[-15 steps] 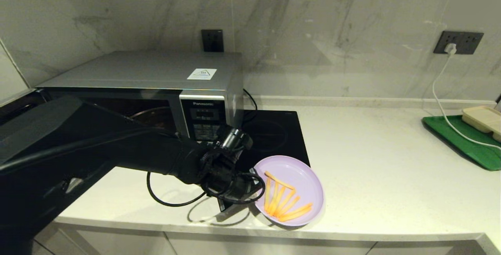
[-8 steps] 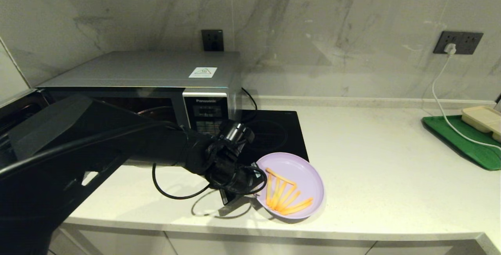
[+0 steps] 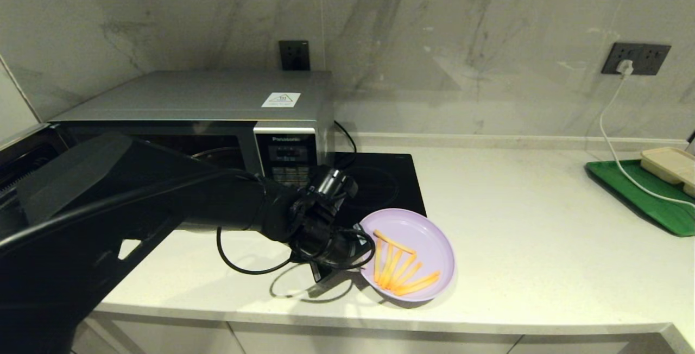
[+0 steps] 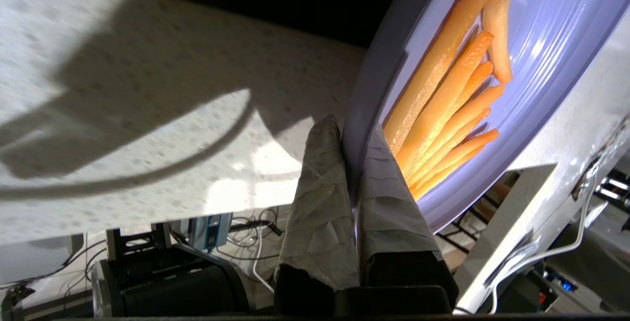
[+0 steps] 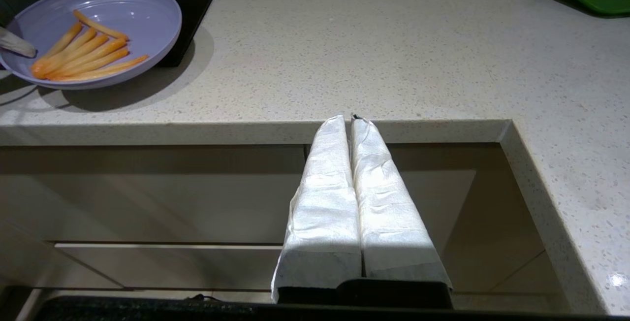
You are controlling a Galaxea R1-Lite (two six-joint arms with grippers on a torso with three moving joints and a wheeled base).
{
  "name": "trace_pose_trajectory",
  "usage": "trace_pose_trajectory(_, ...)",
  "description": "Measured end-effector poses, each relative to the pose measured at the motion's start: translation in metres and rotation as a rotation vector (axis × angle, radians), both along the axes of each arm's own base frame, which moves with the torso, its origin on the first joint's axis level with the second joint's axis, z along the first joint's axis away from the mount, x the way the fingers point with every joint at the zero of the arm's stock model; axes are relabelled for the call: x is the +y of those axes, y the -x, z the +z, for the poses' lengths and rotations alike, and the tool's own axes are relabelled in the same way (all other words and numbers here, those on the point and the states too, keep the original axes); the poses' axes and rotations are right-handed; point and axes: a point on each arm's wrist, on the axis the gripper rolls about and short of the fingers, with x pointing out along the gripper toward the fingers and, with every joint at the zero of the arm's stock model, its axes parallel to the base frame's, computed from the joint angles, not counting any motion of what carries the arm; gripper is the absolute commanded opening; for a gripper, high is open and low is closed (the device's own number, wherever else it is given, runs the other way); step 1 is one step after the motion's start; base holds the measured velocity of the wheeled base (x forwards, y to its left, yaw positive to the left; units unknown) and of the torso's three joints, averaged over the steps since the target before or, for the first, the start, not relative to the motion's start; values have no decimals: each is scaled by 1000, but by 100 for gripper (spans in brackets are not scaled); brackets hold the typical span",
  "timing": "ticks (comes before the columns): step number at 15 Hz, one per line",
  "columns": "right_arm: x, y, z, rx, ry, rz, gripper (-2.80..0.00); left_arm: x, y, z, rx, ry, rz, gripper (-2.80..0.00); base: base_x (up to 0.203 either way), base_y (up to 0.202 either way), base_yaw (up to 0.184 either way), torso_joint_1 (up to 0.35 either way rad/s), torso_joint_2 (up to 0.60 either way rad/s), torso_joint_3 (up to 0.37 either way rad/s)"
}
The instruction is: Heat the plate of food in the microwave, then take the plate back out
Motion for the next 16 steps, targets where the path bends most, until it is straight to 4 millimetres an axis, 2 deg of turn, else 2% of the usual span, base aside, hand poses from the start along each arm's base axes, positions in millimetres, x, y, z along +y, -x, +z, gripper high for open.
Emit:
trace_pose_trajectory(9,0,0,0,0,0,0,-280,0,2,0,34,-16,8,-280,0,0,0,0,0,0)
trace_pose_trajectory(16,0,0,0,0,0,0,-280,-4,-7,-3,54,-33,14,-280,0,0,0,0,0,0)
